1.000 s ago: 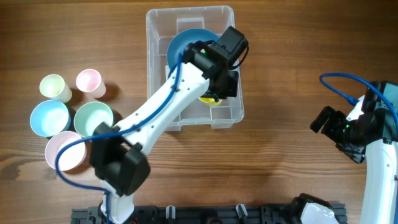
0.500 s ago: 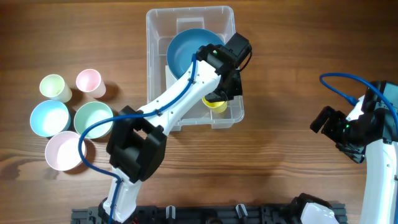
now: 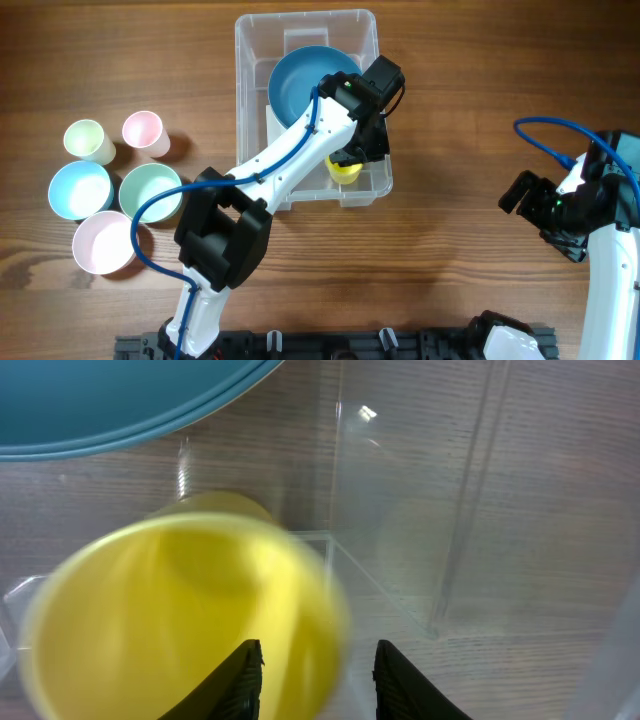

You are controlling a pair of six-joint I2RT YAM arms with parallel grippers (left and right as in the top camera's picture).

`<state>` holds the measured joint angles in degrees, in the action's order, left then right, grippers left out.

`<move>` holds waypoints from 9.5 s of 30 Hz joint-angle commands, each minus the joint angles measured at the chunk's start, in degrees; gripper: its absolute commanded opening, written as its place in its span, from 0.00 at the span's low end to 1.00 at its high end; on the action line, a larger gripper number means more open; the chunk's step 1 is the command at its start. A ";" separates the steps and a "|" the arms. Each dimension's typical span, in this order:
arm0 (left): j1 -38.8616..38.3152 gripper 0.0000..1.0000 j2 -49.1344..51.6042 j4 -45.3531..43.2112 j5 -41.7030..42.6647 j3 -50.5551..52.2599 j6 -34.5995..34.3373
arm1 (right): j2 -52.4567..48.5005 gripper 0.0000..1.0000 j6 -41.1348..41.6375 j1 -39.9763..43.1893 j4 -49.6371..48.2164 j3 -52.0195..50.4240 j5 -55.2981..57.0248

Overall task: Pack container
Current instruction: 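Carry the yellow cup into the container and release it, then move the left gripper to the pink cup and grasp it, then place the pink cup into the yellow cup in the container, then grasp the cream cup with the left gripper, then stack the cream cup onto the cups in the container, then reach the left gripper to the mint green bowl and grasp it, then place the mint green bowl into the container beside the cups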

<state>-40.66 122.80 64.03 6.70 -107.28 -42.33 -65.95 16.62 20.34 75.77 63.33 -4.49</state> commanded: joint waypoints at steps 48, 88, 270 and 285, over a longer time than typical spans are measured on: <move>47.91 0.55 0.04 5.77 -10.36 -0.17 15.13 | 0.07 1.00 -0.59 -0.28 -0.04 -0.35 -0.52; 0.02 0.04 -19.34 9.88 -12.90 -8.66 4.42 | 0.07 1.00 -0.79 -0.28 0.07 -0.35 -0.52; 8.24 0.04 -15.65 14.12 -11.43 -2.43 2.82 | 0.07 1.00 -1.64 -0.28 -0.02 -0.35 -1.44; 5.62 0.04 -9.53 10.38 -11.02 4.87 2.82 | 0.04 1.00 -1.64 -0.28 -0.02 -0.35 -1.44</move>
<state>-34.48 112.73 75.02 -3.55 -102.98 -38.52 -65.95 16.16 20.29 75.75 63.24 -5.15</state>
